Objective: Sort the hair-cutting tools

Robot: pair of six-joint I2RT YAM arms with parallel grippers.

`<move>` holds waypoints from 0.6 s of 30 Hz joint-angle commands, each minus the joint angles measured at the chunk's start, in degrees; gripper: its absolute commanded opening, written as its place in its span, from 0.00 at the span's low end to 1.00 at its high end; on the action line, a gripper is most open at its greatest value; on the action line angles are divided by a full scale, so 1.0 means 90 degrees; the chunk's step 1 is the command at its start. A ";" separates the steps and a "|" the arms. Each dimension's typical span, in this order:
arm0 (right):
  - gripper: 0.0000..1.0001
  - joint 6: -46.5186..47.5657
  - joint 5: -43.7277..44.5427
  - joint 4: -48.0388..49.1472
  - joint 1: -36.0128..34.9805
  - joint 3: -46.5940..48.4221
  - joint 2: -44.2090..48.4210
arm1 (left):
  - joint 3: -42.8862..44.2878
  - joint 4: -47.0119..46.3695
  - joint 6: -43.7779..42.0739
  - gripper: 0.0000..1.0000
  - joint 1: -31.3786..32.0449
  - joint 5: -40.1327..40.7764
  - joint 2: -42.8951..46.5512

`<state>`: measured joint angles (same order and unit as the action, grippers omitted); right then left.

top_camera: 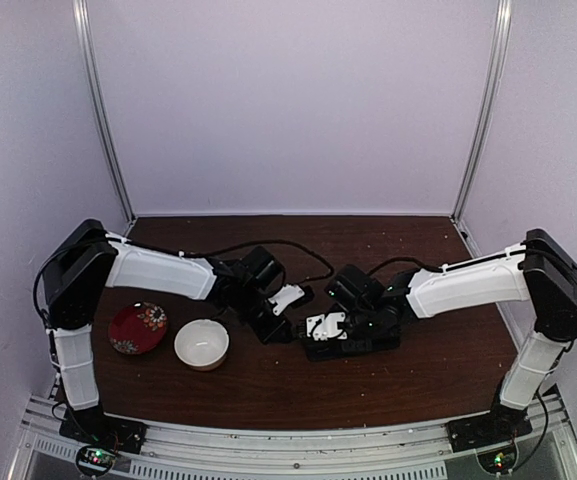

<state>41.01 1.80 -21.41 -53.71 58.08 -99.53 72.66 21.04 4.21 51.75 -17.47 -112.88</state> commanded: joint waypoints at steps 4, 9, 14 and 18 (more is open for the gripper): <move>0.45 -0.0613 0.0515 -0.0476 0.0118 -0.0085 -0.0596 | -0.0607 -0.0203 0.0651 0.00 0.0449 -0.1273 0.0519; 0.50 -0.0639 0.0485 -0.0439 0.0113 -0.0197 -0.0440 | -0.0705 -0.0871 0.1237 0.00 0.0724 -0.1748 0.0477; 0.70 -0.0653 0.0039 -0.1045 0.0117 -0.0061 0.0120 | -0.0530 -0.0555 0.1340 0.00 0.0699 -0.1005 0.0307; 1.00 -0.0667 -0.0440 -0.1573 0.0160 -0.0184 0.0986 | -0.0492 -0.0397 0.1433 0.00 0.0633 -0.0654 0.0296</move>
<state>37.21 1.93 -26.50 -53.36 58.28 -97.67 67.40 15.05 15.92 56.73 -24.67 -110.15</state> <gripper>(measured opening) 0.879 0.011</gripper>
